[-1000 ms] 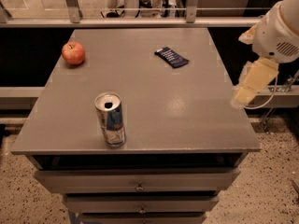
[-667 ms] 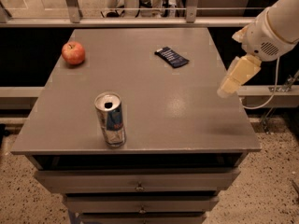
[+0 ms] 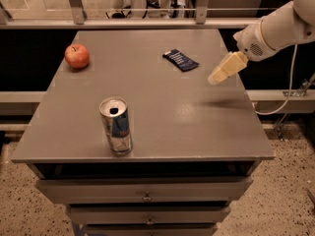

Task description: Move rxbar blueberry near apple

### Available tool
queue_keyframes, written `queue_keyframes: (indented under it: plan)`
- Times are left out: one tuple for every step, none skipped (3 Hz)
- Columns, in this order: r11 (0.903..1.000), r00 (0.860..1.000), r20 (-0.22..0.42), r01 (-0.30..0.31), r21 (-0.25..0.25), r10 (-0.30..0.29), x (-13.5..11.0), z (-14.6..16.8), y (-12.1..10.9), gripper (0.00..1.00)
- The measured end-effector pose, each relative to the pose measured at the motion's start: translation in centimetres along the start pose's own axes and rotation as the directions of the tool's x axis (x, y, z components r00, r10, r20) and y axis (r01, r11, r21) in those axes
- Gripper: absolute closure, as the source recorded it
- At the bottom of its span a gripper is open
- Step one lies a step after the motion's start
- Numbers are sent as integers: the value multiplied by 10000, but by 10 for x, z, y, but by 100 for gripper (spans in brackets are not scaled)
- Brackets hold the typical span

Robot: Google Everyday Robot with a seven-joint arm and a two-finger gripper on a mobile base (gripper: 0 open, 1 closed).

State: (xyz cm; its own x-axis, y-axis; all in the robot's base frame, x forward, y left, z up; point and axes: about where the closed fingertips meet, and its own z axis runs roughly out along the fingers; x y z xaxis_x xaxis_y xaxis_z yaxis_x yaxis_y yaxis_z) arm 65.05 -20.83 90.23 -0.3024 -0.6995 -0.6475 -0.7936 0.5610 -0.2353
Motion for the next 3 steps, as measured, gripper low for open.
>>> queue_keyframes:
  plan:
    - [9988,9971,587,-481,-34,482,-7,23,-12,0]
    - [9928,9846,1281,-1200,0,1190,-9,73,-33,0]
    - [9926,9835,1347,-1215,-12,1205,-10,74,-32,0]
